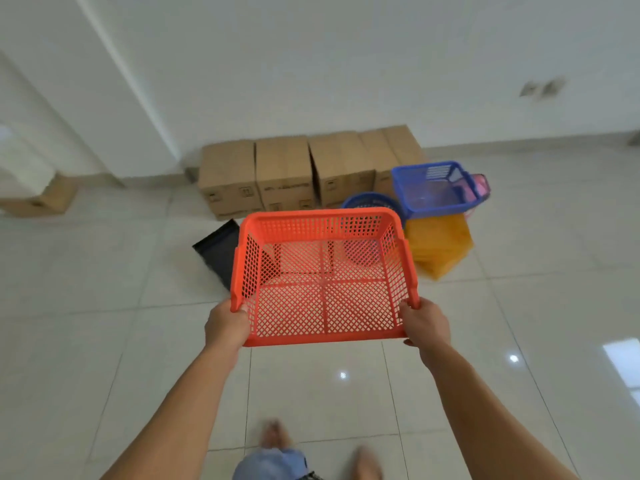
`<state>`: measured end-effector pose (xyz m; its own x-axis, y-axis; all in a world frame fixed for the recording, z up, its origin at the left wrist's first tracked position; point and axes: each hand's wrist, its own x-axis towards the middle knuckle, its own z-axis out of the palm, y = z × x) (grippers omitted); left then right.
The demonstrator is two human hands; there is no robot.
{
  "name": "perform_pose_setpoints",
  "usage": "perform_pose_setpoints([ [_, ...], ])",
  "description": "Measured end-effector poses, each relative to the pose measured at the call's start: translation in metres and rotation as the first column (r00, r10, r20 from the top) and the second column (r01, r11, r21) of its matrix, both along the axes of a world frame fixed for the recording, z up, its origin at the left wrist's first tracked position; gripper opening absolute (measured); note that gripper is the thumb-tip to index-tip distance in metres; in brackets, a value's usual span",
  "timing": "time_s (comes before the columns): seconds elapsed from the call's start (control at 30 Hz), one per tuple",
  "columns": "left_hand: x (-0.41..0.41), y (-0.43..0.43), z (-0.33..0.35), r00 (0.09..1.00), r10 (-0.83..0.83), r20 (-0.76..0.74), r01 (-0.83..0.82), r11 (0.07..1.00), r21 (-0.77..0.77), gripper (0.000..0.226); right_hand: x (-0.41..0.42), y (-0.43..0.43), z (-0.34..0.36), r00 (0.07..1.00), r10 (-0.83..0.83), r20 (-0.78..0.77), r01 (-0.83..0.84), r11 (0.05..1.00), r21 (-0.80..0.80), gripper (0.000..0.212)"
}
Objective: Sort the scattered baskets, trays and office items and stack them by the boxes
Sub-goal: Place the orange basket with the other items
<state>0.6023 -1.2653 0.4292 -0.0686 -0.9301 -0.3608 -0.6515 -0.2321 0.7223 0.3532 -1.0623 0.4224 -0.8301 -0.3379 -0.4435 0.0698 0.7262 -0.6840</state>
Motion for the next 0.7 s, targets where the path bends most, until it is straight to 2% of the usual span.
perform_pose_setpoints([
  [0.1, 0.018, -0.030, -0.009, 0.997, 0.075, 0.014, -0.076, 0.996, 0.054, 0.017, 0.004, -0.045, -0.005, 0.998, 0.066, 0.016, -0.066, 0.998, 0.004, 0.016],
  [0.3, 0.046, -0.106, -0.024, 0.979, 0.194, -0.060, -0.180, 0.965, 0.190, 0.015, 0.017, -0.144, -0.015, 0.993, 0.113, 0.031, -0.113, 0.994, -0.009, 0.016],
  [0.53, 0.085, -0.206, -0.018, 0.974, 0.214, -0.077, -0.186, 0.943, 0.275, 0.005, 0.063, -0.256, -0.026, 0.990, 0.114, 0.079, -0.114, 0.993, 0.001, 0.012],
  [0.7, 0.112, -0.271, -0.029, 0.967, 0.252, -0.042, -0.229, 0.926, 0.300, 0.018, 0.101, -0.322, -0.034, 0.990, 0.125, 0.066, -0.127, 0.991, 0.038, 0.024],
])
